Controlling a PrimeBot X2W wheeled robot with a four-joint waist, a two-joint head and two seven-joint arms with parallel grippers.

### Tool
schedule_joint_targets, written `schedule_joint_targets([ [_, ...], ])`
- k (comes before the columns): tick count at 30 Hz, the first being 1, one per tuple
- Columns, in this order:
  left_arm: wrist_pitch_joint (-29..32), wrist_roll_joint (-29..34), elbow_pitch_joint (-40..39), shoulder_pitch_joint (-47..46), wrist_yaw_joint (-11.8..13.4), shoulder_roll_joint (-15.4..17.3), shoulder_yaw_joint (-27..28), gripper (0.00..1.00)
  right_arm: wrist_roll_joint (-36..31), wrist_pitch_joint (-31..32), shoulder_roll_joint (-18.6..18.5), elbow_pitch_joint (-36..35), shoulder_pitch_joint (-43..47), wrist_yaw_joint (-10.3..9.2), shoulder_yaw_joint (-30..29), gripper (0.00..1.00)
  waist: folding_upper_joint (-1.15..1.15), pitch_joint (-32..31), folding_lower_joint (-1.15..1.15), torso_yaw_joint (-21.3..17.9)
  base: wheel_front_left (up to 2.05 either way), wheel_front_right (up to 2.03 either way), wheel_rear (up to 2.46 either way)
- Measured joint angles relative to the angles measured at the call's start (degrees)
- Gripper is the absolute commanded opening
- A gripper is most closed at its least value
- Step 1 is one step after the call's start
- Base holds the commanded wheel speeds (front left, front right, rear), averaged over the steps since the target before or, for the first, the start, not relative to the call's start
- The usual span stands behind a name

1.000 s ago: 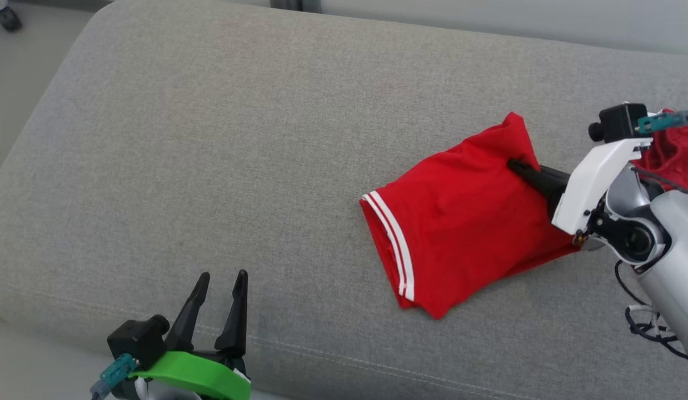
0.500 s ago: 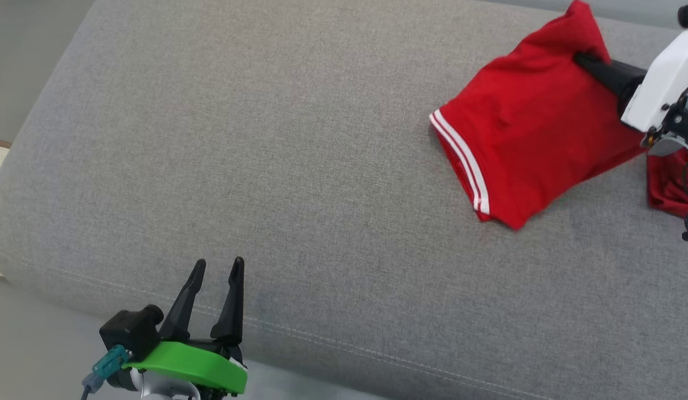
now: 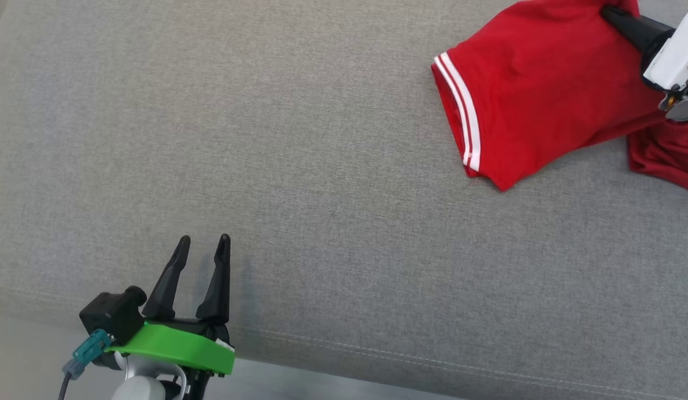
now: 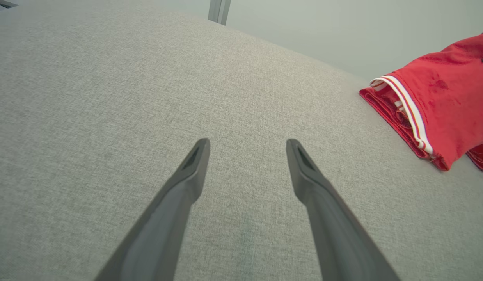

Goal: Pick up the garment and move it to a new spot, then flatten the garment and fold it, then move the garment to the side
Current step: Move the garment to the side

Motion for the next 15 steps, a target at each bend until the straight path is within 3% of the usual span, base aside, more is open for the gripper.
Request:
schedule_joint_targets([
  [15, 0.0, 0.36, -0.79, -1.51, -0.02, 1.13, 0.29, 1.0, 1.35, -3.99, -0.24, 2.09, -0.98, -0.67, -3.5, 0.0, 0.0, 3.84, 0.0, -7.44, 0.0, 0.0, 0.0],
])
